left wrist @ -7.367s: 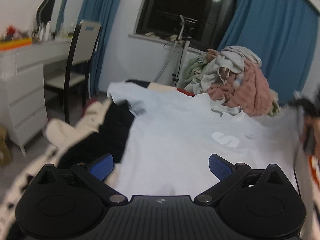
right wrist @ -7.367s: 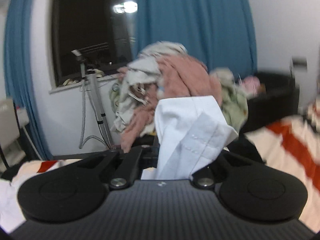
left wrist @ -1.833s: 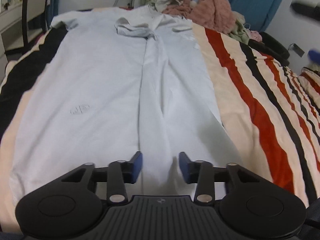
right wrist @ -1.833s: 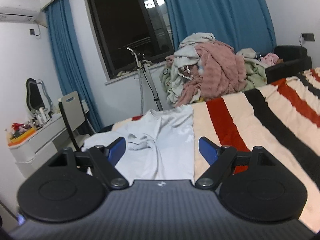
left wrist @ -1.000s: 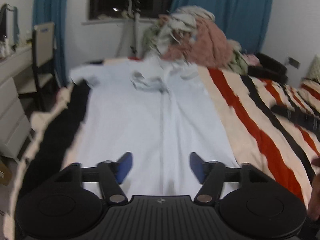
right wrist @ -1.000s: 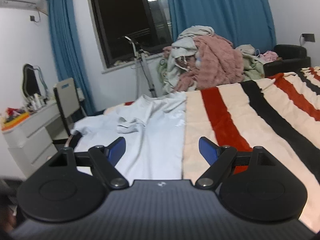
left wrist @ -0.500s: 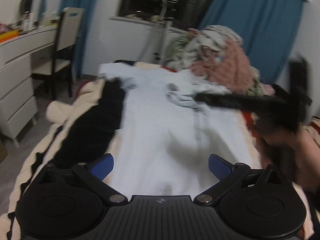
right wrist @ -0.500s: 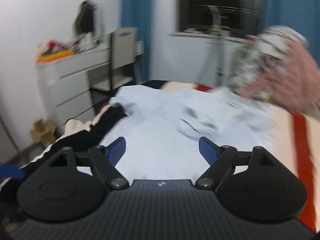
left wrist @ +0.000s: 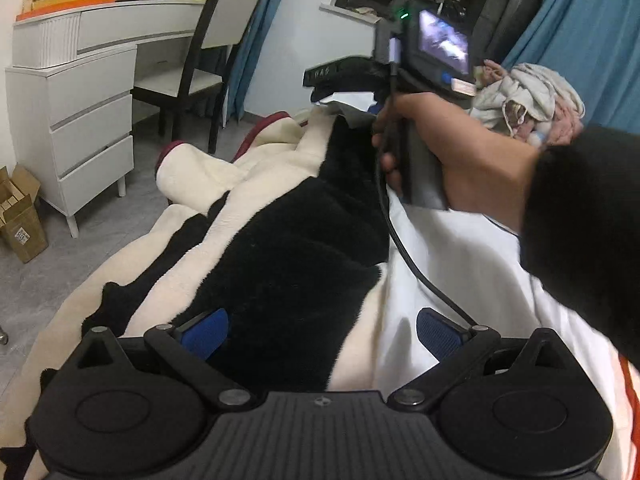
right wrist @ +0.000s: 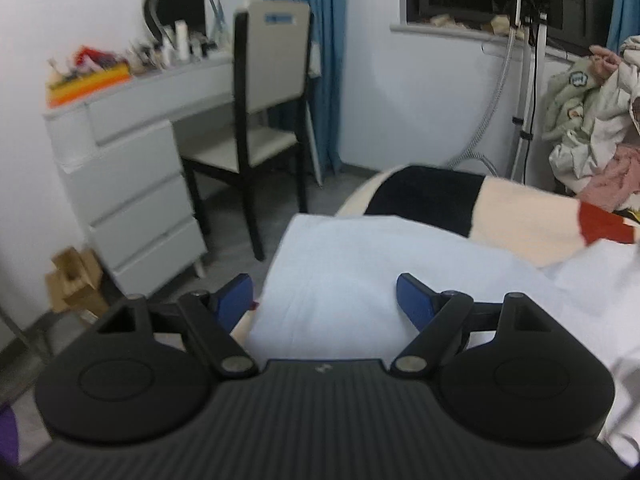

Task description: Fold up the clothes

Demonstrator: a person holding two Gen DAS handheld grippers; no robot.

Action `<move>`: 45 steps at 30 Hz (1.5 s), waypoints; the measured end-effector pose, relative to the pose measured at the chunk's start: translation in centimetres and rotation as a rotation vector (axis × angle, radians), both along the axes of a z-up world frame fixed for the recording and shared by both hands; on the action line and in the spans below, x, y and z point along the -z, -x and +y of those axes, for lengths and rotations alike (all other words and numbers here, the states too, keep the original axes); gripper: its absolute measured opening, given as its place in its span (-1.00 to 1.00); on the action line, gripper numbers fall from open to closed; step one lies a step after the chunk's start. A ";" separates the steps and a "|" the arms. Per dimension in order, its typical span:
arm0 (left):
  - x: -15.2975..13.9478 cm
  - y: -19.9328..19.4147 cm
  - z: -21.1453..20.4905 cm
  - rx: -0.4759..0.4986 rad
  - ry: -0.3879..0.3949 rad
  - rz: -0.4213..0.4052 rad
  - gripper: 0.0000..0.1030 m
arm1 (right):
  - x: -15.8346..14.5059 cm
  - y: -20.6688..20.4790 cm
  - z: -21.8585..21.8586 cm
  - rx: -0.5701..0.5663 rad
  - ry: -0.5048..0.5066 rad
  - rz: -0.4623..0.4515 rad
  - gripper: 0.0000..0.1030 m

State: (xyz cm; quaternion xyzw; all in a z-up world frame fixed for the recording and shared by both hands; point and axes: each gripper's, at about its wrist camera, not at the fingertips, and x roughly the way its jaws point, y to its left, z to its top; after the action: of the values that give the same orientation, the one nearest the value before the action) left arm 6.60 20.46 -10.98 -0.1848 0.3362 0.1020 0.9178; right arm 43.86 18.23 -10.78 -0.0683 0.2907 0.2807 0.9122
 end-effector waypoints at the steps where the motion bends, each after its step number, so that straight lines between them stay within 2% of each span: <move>1: 0.0 -0.1 -0.1 0.004 -0.013 -0.003 0.99 | 0.3 -0.4 0.2 0.007 0.007 0.005 0.36; 2: 0.0 -0.2 -0.3 0.009 -0.027 -0.006 0.99 | 0.6 -0.7 0.3 0.013 0.013 0.010 0.30; 3: 0.1 -0.3 -0.4 0.011 -0.036 -0.009 0.99 | 0.7 -1.0 0.3 0.019 0.012 0.012 0.13; 4: 0.1 -0.3 -0.3 0.007 -0.030 -0.011 0.99 | 0.5 -1.0 -0.1 0.024 -0.005 0.009 -0.13; 5: 0.1 -0.2 -0.2 0.003 -0.017 -0.016 0.99 | 0.3 -1.1 -0.4 0.030 -0.023 0.006 -0.28; 7: 0.0 0.1 0.1 -0.008 0.006 -0.027 0.99 | -0.4 -1.0 -1.6 0.051 -0.066 0.004 -0.77; 8: 0.0 0.2 0.2 -0.015 0.012 -0.031 0.99 | -1.1 -0.8 -2.3 0.071 -0.079 -0.008 -0.83; 11: -0.4 0.9 0.3 -0.030 0.023 -0.036 0.98 | -3.2 -0.3 -4.9 0.124 -0.124 -0.043 -0.83; 15: -1.2 1.7 0.0 -0.047 0.016 -0.031 0.98 | -6.5 0.6 -9.9 0.160 -0.177 -0.133 -0.84; 20: -1.7 1.9 -1.2 -0.030 -0.047 0.018 0.98 | -9.8 0.5 -18.2 0.274 -0.249 -0.206 -0.84; 22: -1.9 1.9 -1.6 -0.025 -0.064 0.024 0.98 | -10.1 0.1 -21.9 0.335 -0.267 -0.225 -0.84; 26: -1.6 1.4 -1.9 0.001 -0.073 0.012 0.98 | -7.9 -1.6 -29.6 0.506 -0.302 -0.213 -0.84; 31: -1.3 0.8 -2.5 0.031 -0.074 -0.033 0.98 | -0.7 -4.2 -37.0 0.676 -0.315 -0.113 -0.84; 33: -1.2 0.3 -2.6 0.036 -0.072 -0.051 0.98 | 1.8 -4.8 -38.3 0.699 -0.329 -0.076 -0.84; 36: -0.8 -0.5 -2.7 0.039 -0.053 -0.052 0.98 | 4.1 -5.3 -39.0 0.709 -0.355 -0.032 -0.76; 38: -0.7 -0.9 -3.0 0.047 -0.055 -0.055 0.98 | 4.2 -5.3 -38.8 0.684 -0.345 -0.014 -0.50; 39: -0.7 -1.1 -3.1 0.053 -0.057 -0.060 0.98 | 3.9 -5.2 -38.4 0.653 -0.331 -0.015 -0.14; 40: -0.7 -1.2 -3.2 0.059 -0.054 -0.066 0.98 | 3.4 -5.0 -38.0 0.618 -0.317 -0.024 0.36; 41: -0.7 -1.3 -3.2 0.062 -0.046 -0.068 0.98 | 3.0 -4.6 -37.6 0.590 -0.304 -0.034 0.58; 42: -0.7 -1.4 -3.2 0.065 -0.038 -0.070 0.98 | 2.5 -4.0 -37.3 0.575 -0.292 -0.047 0.71; 45: -0.9 -1.2 -3.3 0.069 -0.025 -0.083 0.98 | 0.2 -1.7 -36.5 0.543 -0.262 -0.081 0.68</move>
State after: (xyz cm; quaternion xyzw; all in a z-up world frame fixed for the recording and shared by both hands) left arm 7.79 17.20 -10.03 -0.1656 0.3029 0.0669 0.9361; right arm 45.59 -18.31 -10.97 0.1191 0.2231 0.0589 0.9657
